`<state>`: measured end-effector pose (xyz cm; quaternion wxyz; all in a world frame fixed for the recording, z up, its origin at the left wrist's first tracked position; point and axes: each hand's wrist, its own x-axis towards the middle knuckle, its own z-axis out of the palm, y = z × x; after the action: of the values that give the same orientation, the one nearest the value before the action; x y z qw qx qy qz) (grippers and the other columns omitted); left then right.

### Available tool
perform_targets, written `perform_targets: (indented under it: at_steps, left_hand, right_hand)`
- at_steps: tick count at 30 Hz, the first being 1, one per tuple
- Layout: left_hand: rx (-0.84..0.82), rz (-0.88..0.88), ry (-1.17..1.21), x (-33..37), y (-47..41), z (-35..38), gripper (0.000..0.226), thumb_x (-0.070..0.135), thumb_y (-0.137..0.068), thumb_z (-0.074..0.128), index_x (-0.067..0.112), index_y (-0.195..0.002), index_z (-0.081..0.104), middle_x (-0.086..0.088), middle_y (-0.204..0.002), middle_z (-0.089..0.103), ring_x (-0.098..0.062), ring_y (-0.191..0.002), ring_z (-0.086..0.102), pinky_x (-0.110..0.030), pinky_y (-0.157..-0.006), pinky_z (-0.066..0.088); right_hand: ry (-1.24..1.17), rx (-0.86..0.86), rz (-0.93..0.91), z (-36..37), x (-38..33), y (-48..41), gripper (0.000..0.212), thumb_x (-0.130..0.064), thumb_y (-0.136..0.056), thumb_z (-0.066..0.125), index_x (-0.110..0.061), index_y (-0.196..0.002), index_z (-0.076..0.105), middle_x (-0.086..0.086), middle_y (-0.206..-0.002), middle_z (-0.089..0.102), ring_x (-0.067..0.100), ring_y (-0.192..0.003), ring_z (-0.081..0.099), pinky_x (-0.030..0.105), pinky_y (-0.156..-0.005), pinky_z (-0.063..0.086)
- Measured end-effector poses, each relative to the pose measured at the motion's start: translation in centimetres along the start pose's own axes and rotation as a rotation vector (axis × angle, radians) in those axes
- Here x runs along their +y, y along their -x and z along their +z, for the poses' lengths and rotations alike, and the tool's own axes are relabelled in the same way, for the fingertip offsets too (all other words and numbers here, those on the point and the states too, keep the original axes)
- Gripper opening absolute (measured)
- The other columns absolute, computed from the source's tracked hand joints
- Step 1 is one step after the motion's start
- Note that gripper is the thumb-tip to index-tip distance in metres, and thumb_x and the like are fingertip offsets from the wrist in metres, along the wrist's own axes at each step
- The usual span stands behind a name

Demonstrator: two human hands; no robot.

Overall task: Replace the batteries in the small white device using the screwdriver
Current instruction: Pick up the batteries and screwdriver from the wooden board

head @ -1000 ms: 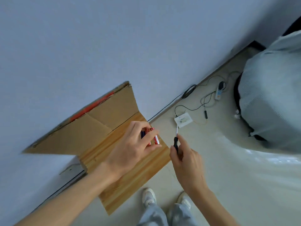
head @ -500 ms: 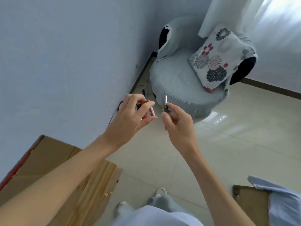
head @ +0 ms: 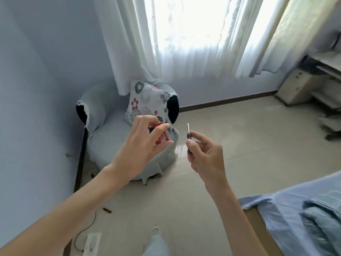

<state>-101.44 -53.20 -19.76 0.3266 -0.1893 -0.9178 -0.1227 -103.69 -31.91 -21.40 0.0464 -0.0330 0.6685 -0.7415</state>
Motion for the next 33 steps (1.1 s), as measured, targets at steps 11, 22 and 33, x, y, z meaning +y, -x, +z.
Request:
perform_targets:
  at_steps: [11,22,33]
  left_hand:
    - [0.045,0.34,0.218,-4.7,-23.4,15.0,0.046,0.044,-0.105,0.064,0.006,-0.131,0.069,-0.017,-0.122,0.057,-0.035,-0.107,0.059,-0.044,-0.096,0.057]
    - [-0.026,0.538,0.482,-1.9,-41.3,30.2,0.047,0.045,-0.106,0.06,0.006,-0.13,0.071,-0.015,-0.123,0.056,-0.031,-0.11,0.055,-0.038,-0.093,0.058]
    - [-0.071,0.666,0.552,9.3,-58.2,46.6,0.044,0.042,-0.105,0.065,0.007,-0.132,0.07,-0.012,-0.123,0.055,-0.031,-0.111,0.056,-0.04,-0.09,0.058]
  right_hand:
    - [-0.204,0.373,-0.038,-8.6,-5.0,-18.0,0.024,-0.009,-0.1,0.066,-0.012,-0.122,0.074,0.002,-0.054,0.05,0.014,-0.04,0.036,0.023,-0.039,0.032]
    - [-0.275,0.644,-0.073,-19.5,-6.9,-30.4,0.022,-0.013,-0.1,0.067,-0.013,-0.119,0.077,0.002,-0.061,0.048,0.013,-0.044,0.037,0.024,-0.043,0.03]
    - [-0.424,0.759,-0.114,-39.1,-8.8,-41.8,0.023,-0.015,-0.102,0.063,-0.001,-0.117,0.073,0.004,-0.065,0.045,0.016,-0.05,0.028,0.034,-0.054,0.018]
